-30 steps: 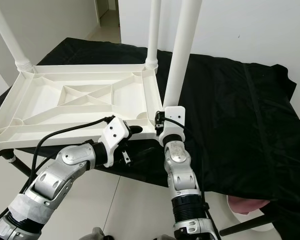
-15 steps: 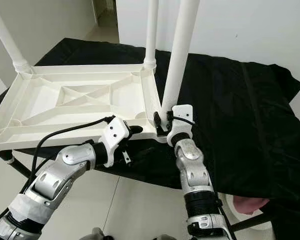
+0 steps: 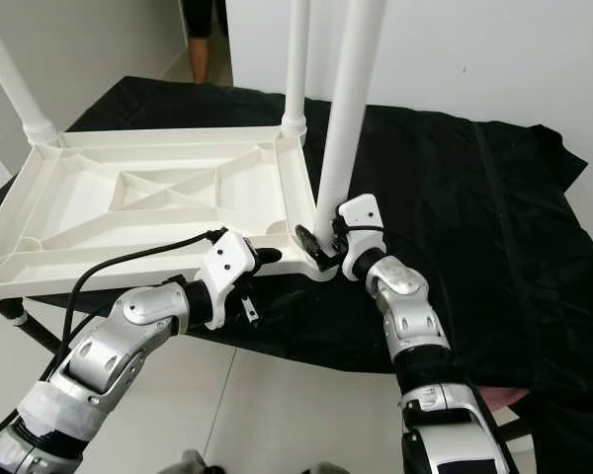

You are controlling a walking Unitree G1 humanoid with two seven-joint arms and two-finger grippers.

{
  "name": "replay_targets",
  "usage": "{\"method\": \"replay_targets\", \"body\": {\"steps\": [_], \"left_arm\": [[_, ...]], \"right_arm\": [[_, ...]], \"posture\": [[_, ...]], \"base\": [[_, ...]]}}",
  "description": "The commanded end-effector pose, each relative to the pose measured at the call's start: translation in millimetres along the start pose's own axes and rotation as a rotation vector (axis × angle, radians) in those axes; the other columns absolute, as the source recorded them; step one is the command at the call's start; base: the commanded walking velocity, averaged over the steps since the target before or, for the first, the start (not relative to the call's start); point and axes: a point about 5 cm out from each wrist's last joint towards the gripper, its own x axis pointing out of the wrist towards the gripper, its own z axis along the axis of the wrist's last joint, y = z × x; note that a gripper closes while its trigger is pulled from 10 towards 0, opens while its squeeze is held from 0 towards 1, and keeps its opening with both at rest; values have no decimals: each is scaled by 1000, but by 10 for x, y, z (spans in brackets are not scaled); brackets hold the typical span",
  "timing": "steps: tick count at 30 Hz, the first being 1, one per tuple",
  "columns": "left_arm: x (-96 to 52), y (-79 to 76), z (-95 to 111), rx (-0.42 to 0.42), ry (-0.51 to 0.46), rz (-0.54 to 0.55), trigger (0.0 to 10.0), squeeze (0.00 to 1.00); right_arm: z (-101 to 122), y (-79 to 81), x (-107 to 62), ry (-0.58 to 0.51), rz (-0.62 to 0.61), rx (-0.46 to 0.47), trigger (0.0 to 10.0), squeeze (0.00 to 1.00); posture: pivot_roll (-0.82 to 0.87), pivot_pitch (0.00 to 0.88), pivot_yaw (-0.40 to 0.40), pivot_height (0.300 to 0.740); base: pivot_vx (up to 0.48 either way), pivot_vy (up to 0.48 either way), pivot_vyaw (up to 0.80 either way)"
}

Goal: Building children table

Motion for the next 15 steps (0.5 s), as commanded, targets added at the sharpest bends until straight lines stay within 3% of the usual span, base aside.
{"method": "replay_targets", "body": {"steps": [1,2,3,4,5,6,15], "left_arm": [[-9,3,-14,7,12,-18,10000,0],[-9,3,-14,7,12,-18,10000,0],[-12,4,-14,9,13,-16,10000,0],[-12,4,-14,9,13,-16,10000,0],[-16,4,-13,10,13,-14,10000,0],[-20,5,-12,11,13,-13,10000,0],[-23,-6,-16,10,13,-10,10000,0]], "right_arm": [[-12,56,59,8,69,0,8392,0],[-12,56,59,8,69,0,8392,0],[-21,69,82,19,99,-5,4392,0],[-21,69,82,19,99,-5,4392,0],[-31,79,95,26,119,-2,745,0],[-51,85,99,37,139,2,0,0],[-161,86,42,59,177,17,0,0]], "posture": [[-64,8,12,740],[-64,8,12,740],[-56,2,9,740],[-56,2,9,740],[-56,2,9,740],[-56,2,9,740],[-49,0,3,740]], "base": [[0,0,0],[0,0,0],[0,0,0],[0,0,0],[0,0,0],[0,0,0],[0,0,0]]}}
